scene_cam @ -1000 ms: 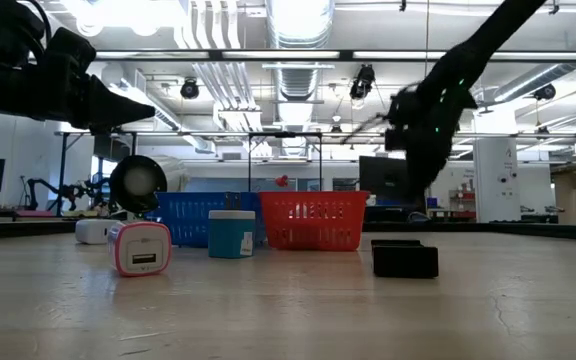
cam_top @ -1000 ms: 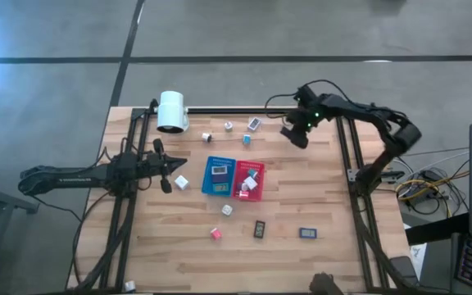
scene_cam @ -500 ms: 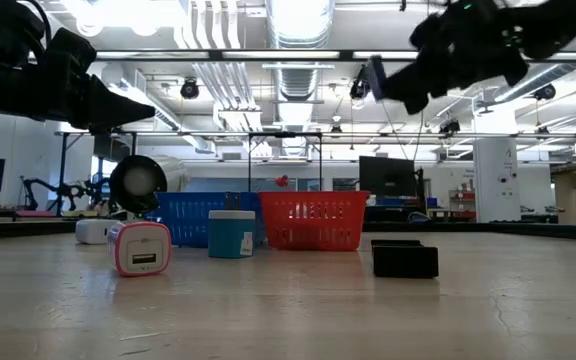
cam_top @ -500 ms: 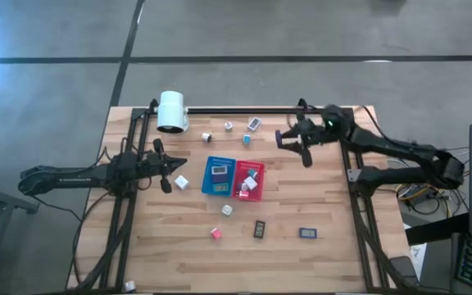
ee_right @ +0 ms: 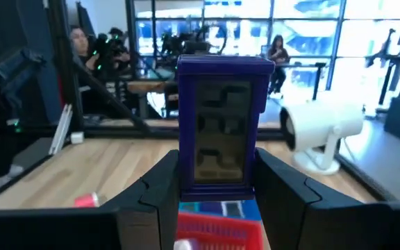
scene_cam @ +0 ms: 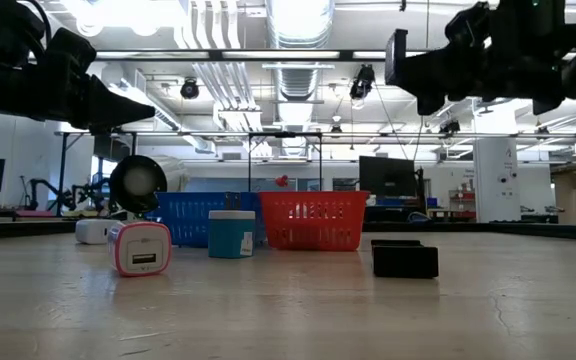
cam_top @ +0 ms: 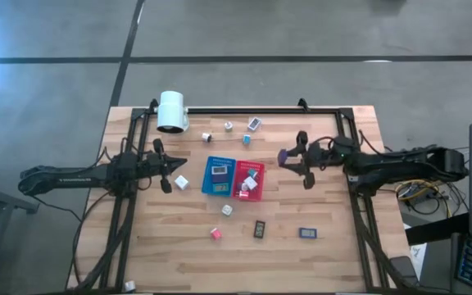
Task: Pick & Place Office items
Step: Put the dark blue digital clock into the blue bin
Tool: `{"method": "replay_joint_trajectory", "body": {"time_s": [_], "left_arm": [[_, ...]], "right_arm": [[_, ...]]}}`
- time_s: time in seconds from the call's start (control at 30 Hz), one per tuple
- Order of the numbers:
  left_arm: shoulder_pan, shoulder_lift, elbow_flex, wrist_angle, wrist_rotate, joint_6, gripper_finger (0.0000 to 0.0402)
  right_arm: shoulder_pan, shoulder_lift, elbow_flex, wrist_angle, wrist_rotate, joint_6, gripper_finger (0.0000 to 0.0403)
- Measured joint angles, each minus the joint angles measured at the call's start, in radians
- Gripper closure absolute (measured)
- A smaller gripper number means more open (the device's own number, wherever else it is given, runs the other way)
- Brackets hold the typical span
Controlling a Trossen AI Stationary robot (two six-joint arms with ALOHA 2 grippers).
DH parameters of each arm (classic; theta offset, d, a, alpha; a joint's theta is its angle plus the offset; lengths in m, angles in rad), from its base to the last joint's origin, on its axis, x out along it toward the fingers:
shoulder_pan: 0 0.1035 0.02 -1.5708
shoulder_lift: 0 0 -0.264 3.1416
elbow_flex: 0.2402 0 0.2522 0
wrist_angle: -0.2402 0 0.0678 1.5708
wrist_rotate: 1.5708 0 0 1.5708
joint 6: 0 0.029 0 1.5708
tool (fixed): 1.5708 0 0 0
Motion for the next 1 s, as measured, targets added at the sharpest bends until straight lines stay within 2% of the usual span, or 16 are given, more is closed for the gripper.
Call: {"method": "replay_joint_trajectory", "body": {"time_s": [0.23, 0.47, 0.83, 1.0], "left_arm": [[0.000, 0.000, 0.000, 0.000, -0.003, 0.041, 0.0399], [0.000, 0.002, 0.000, 0.000, -0.003, 0.042, 0.0399], [0.000, 0.004, 0.000, 0.000, -0.003, 0.036, 0.0399], [0.000, 0.004, 0.000, 0.000, -0.003, 0.037, 0.0399]], "right_arm": [[-0.009, 0.025, 0.008, -0.016, 0.002, -0.029, 0.0265], [-0.009, 0.104, 0.052, -0.035, 0.000, -0.029, 0.0265], [-0.006, 0.351, 0.181, -0.036, -0.006, -0.018, 0.0265], [-0.004, 0.473, 0.254, -0.034, -0.048, -0.012, 0.0265]]}}
